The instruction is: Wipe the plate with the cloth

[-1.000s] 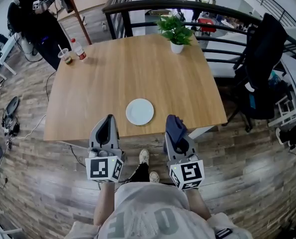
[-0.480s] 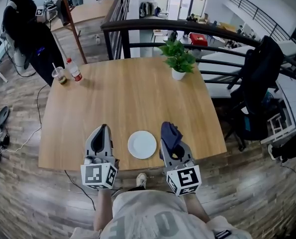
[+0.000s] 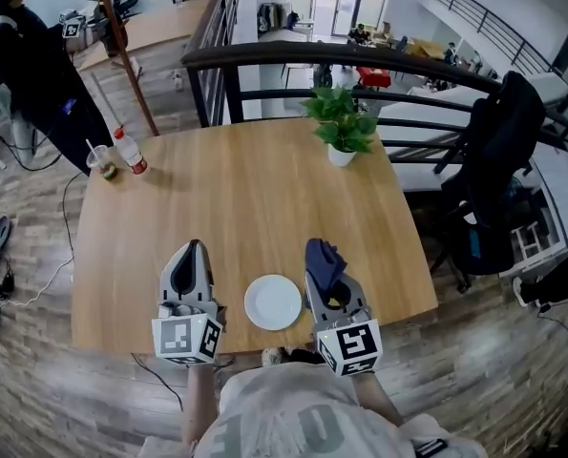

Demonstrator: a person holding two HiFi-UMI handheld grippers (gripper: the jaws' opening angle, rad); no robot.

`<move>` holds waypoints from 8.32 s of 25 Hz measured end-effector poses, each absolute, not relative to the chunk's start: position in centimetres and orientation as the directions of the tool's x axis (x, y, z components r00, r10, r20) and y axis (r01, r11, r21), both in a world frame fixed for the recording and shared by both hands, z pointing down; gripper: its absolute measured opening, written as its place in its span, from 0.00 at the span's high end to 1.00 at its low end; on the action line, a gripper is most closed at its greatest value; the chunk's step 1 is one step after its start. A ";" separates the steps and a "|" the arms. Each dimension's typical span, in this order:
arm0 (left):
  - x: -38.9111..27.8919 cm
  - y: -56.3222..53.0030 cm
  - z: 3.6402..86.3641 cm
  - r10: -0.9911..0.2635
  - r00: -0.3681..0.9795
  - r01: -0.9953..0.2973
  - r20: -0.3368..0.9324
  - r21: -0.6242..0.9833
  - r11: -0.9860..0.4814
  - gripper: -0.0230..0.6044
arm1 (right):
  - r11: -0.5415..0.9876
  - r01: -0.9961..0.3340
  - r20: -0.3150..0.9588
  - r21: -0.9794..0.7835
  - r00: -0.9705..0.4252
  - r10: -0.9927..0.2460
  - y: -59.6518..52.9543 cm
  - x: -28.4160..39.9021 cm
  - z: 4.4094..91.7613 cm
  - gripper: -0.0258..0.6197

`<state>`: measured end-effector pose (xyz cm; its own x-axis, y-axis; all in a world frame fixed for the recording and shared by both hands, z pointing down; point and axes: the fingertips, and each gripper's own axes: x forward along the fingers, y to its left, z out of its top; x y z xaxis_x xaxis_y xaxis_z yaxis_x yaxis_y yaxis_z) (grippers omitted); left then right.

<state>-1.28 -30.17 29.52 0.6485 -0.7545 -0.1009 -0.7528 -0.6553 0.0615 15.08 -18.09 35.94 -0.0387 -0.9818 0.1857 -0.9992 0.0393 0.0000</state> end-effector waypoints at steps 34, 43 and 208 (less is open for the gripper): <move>-1.1 -22.9 59.4 -0.284 0.782 -0.591 0.555 0.804 -0.058 0.59 | 0.086 -0.989 0.254 -0.117 -0.113 -0.961 -17.6 18.5 38.7 0.87; -0.1 -22.2 59.9 -0.213 0.852 -0.484 0.478 0.874 0.027 0.61 | 0.072 -0.990 0.275 -0.125 -0.104 -0.956 -16.6 18.5 39.3 0.87; 1.2 -24.6 57.9 -0.433 0.808 -0.439 0.400 0.898 0.009 0.58 | 0.906 -0.259 0.919 0.335 -0.124 -0.375 -20.4 8.8 57.5 0.87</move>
